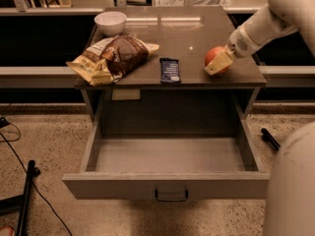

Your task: Pick apple from top drawer and place on counter

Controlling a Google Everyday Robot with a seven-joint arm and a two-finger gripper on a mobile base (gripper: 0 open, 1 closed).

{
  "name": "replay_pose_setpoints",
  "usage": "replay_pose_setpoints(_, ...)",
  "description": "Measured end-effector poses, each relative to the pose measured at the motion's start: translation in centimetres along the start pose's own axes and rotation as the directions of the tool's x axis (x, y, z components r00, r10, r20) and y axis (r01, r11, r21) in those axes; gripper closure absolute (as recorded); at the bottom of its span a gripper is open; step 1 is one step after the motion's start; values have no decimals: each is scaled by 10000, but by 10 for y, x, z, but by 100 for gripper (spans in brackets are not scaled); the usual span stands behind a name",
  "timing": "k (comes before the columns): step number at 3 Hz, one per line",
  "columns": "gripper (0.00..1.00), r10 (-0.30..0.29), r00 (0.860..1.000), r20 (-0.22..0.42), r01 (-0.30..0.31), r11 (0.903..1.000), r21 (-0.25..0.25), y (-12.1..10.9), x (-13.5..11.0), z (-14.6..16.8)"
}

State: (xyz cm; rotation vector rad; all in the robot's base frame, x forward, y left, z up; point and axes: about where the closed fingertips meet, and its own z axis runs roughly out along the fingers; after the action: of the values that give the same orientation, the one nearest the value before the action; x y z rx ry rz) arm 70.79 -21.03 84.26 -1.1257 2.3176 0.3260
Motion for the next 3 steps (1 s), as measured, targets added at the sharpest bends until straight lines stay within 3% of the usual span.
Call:
replay_pose_setpoints(1, 76, 832, 9962, -276, -838, 9962, -224, -9, 7, 21)
replay_pose_setpoints(3, 30, 832, 9962, -276, -838, 9962, -224, -9, 5, 19)
